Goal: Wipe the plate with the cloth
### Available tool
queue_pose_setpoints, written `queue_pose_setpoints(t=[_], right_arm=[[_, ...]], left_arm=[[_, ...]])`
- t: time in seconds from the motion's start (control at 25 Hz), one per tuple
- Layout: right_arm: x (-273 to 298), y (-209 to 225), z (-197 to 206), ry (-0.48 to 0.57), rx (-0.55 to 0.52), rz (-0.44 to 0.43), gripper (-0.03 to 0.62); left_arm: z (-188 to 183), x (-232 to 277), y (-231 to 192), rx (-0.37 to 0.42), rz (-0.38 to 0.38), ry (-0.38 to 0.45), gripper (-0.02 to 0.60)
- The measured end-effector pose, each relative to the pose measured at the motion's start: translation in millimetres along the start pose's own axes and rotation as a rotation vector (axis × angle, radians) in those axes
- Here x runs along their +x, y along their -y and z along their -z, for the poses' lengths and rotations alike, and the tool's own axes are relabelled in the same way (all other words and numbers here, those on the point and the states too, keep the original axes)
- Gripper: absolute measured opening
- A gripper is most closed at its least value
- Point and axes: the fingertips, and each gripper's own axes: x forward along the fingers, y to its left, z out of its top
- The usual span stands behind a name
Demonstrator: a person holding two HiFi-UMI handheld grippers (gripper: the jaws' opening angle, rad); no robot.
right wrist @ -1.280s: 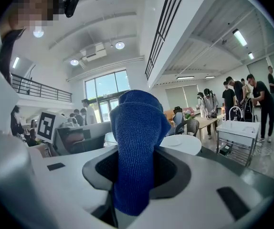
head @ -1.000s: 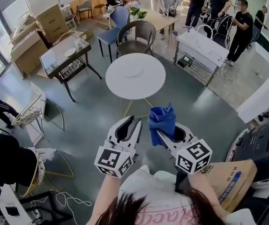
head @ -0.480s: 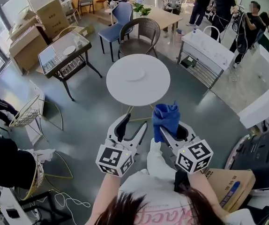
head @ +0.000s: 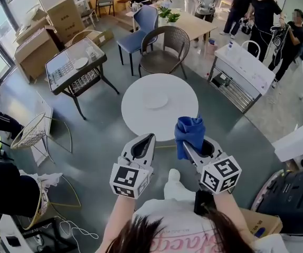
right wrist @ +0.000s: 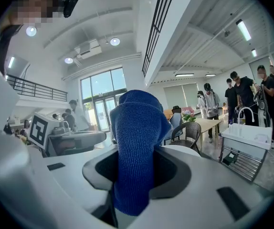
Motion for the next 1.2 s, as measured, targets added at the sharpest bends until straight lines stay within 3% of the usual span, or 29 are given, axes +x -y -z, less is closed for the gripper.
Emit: queue_pose_setpoints(t=[0.36, 0.68, 0.92, 1.2], right_arm=[[72.6, 72.9, -32.6, -0.049, -0.036, -0.058, 0.153], [134.0, 104.6, -32.8, -0.094, -0.008, -0.066, 0.153], [191.2, 123.7, -34.2, -0.119, 0.026, -0.018, 0.153], [244.7, 149.1, -27.1, -0.169, 0.015, 0.023, 0.153]], left_arm=[[-7.9, 87.3, -46.8, -0.083, -0.045, -0.002, 0.006], [5.3, 124.7, -97.5, -0.062, -0.093, -0.039, 0.007], [23.3, 162.2, -155.2, -0.149, -0.044, -0.069, 0.008], [58.0, 206.9, -201.0, -0.156, -0.001, -0.148, 0.008]])
